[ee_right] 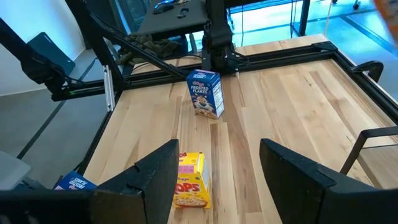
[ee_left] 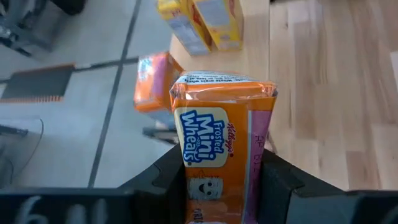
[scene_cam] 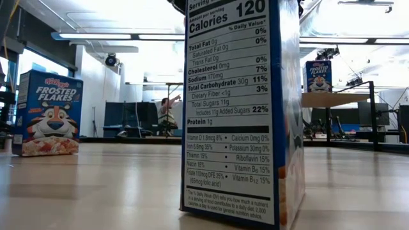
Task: Stack cereal on shelf
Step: Put the left orange cereal box on the shelf aligned with the orange cereal box
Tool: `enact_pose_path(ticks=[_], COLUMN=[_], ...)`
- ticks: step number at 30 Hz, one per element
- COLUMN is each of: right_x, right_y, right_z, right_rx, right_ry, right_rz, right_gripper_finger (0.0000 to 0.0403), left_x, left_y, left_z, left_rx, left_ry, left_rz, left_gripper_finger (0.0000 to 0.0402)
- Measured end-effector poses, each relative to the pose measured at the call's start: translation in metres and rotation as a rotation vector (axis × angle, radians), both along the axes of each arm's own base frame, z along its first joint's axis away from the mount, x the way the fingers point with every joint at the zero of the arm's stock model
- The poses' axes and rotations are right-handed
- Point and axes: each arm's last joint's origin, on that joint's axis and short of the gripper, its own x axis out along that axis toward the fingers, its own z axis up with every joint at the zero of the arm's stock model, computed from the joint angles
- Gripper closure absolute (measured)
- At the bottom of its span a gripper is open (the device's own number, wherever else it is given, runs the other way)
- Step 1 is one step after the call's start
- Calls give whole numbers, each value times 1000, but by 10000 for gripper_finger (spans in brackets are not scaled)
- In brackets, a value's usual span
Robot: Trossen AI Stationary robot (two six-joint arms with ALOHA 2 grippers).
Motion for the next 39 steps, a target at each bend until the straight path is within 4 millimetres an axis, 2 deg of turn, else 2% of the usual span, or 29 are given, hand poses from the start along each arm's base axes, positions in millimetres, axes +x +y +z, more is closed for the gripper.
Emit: enact_pose_path(ticks=[10,22,39], right_x=[0,0,0], right_y=[0,0,0], right_z=[0,0,0], right_rx=[0,0,0], right_ry=[0,1,1], right_rz=[0,0,0], right_gripper_finger=[185,185,185], left_x=[21,50,61], left_y=[5,11,28], left_z=[-13,-43,-62], left_rx=[-10,-33,-97], left_ry=[-10,39,35], left_rz=[-73,-99,-4], left_gripper_finger=[275,275,275])
